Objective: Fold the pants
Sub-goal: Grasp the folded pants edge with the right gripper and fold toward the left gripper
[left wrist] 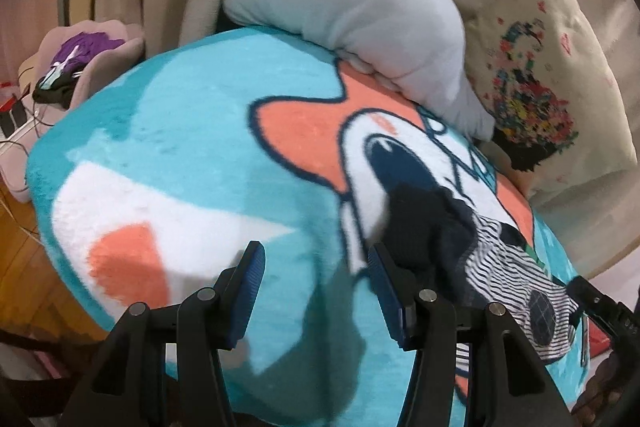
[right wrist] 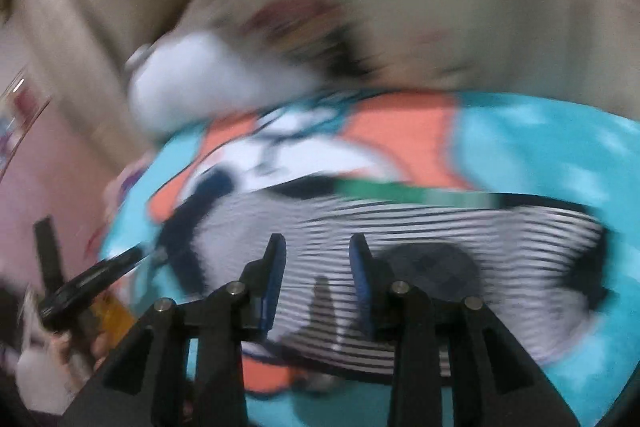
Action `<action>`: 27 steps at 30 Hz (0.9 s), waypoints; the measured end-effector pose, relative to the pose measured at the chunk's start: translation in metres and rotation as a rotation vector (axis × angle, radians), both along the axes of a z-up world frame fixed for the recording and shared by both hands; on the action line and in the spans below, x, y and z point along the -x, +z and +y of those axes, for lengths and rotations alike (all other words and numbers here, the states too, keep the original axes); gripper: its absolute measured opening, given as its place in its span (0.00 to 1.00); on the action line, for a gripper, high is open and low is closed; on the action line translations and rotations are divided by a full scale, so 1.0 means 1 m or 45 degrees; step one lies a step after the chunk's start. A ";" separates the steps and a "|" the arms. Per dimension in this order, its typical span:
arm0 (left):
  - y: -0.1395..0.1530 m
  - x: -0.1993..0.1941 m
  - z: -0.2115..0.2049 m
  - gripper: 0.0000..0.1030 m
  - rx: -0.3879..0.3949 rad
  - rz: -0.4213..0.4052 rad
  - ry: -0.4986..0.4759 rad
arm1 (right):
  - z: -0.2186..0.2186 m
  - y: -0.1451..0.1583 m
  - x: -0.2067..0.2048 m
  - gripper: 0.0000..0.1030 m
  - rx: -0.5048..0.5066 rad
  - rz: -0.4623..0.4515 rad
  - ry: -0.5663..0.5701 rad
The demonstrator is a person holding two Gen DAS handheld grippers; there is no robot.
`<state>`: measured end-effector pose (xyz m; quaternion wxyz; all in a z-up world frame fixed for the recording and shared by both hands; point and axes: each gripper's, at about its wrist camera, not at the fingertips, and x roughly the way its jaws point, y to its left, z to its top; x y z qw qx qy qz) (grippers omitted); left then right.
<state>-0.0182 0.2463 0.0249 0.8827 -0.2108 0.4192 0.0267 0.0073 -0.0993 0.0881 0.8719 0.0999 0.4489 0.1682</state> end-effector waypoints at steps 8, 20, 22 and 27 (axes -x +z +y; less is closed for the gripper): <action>-0.009 0.009 0.026 0.55 0.012 -0.011 0.043 | 0.144 -0.033 -0.053 0.52 0.186 0.153 0.300; -0.008 0.020 0.035 0.58 0.063 -0.070 0.012 | 0.238 -0.076 -0.051 0.46 0.677 0.052 0.354; -0.009 0.021 0.035 0.58 0.088 -0.079 0.006 | 0.229 -0.066 -0.052 0.28 0.632 0.049 0.333; -0.009 0.019 0.020 0.59 0.117 -0.081 -0.054 | 0.205 -0.054 -0.059 0.21 0.468 0.080 0.309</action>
